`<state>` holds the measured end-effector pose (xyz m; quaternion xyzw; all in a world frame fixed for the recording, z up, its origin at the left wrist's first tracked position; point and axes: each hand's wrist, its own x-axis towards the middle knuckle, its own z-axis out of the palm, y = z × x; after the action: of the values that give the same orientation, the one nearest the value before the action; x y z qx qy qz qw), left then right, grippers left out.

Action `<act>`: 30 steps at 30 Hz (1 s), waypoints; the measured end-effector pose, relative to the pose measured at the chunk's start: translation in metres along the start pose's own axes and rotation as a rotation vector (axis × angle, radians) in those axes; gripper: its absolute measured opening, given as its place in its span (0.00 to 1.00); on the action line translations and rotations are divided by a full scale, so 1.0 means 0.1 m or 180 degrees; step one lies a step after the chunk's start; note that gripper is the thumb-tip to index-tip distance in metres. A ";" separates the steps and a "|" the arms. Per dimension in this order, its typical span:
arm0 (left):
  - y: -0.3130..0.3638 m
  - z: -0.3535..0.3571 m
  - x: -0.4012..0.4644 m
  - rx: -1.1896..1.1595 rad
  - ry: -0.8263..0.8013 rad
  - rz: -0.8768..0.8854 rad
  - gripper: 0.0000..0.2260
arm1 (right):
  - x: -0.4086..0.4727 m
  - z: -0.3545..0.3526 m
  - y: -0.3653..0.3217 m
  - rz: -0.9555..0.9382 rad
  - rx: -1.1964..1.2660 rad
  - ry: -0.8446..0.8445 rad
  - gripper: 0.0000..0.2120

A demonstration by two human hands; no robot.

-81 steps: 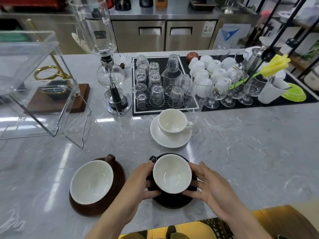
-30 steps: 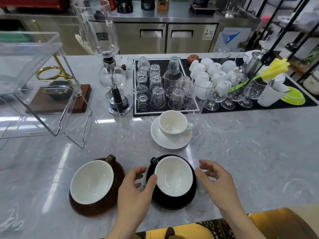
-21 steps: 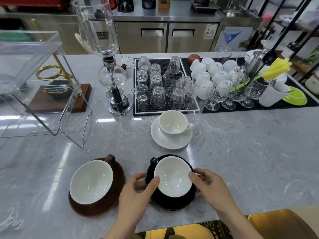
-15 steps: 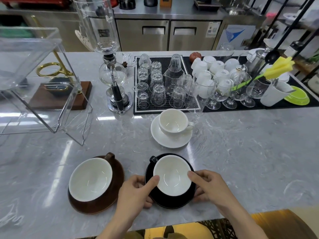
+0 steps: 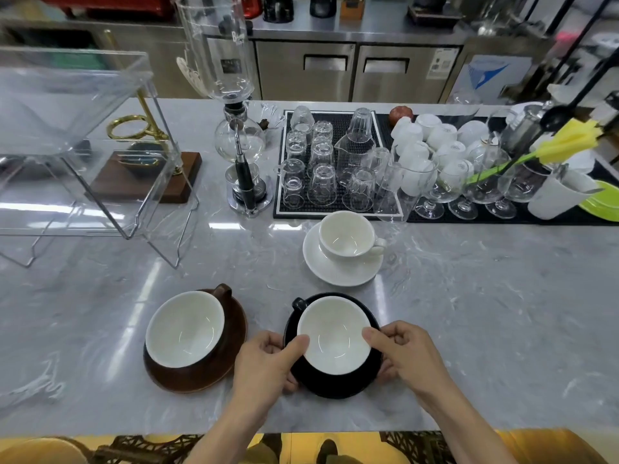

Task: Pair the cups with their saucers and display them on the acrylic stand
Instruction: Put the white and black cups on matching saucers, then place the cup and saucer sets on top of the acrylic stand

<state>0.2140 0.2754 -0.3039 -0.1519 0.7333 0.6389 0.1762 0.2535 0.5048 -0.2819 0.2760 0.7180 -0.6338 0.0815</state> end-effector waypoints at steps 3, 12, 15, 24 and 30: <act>0.06 0.02 -0.04 -0.0142 0.0060 0.0043 0.24 | 0.05 -0.05 -0.09 -0.0089 -0.0017 -0.0052 0.24; 0.27 0.05 -0.18 -0.0289 0.0221 0.0385 0.18 | 0.07 -0.17 -0.44 -0.0451 -0.0026 -0.0273 0.17; 0.38 0.08 -0.26 -0.0377 0.0287 0.0431 0.24 | 0.07 -0.21 -0.51 -0.0553 -0.0008 -0.0346 0.17; 0.64 -0.09 -0.52 -0.0540 0.0690 0.0611 0.31 | 0.05 -0.11 -0.81 -0.0893 0.0046 -0.0728 0.17; 0.67 -0.29 -0.67 -0.0762 0.0948 0.0664 0.28 | 0.00 0.11 -0.94 -0.1028 0.0064 -0.0942 0.18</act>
<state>0.2419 0.2557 -0.2112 -0.1877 0.6819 0.7067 -0.0204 0.2039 0.4899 -0.2021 0.0621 0.7268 -0.6793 0.0807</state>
